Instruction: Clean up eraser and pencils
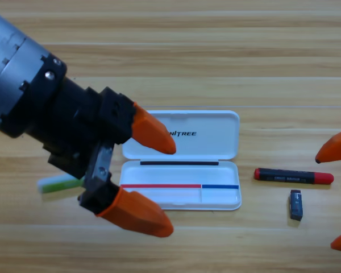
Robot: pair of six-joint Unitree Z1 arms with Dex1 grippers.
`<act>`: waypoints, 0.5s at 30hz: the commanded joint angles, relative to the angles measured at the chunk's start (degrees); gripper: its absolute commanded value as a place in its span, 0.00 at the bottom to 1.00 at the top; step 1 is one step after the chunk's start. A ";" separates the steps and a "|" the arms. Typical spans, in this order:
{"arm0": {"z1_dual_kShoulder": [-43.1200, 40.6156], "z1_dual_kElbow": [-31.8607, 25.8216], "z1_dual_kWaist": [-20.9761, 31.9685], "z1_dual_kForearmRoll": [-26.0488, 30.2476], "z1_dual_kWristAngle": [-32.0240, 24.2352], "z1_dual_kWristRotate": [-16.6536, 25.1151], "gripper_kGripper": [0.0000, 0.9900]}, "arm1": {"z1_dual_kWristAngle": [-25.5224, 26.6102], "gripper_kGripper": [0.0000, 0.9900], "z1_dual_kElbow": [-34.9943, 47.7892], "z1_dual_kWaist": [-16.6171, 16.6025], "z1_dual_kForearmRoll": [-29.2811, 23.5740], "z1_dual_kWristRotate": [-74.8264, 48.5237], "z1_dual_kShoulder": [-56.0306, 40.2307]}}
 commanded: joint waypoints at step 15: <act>1.38 3.46 -1.20 -2.30 1.15 0.40 0.97 | -0.26 1.00 3.03 1.82 -2.55 2.71 -2.23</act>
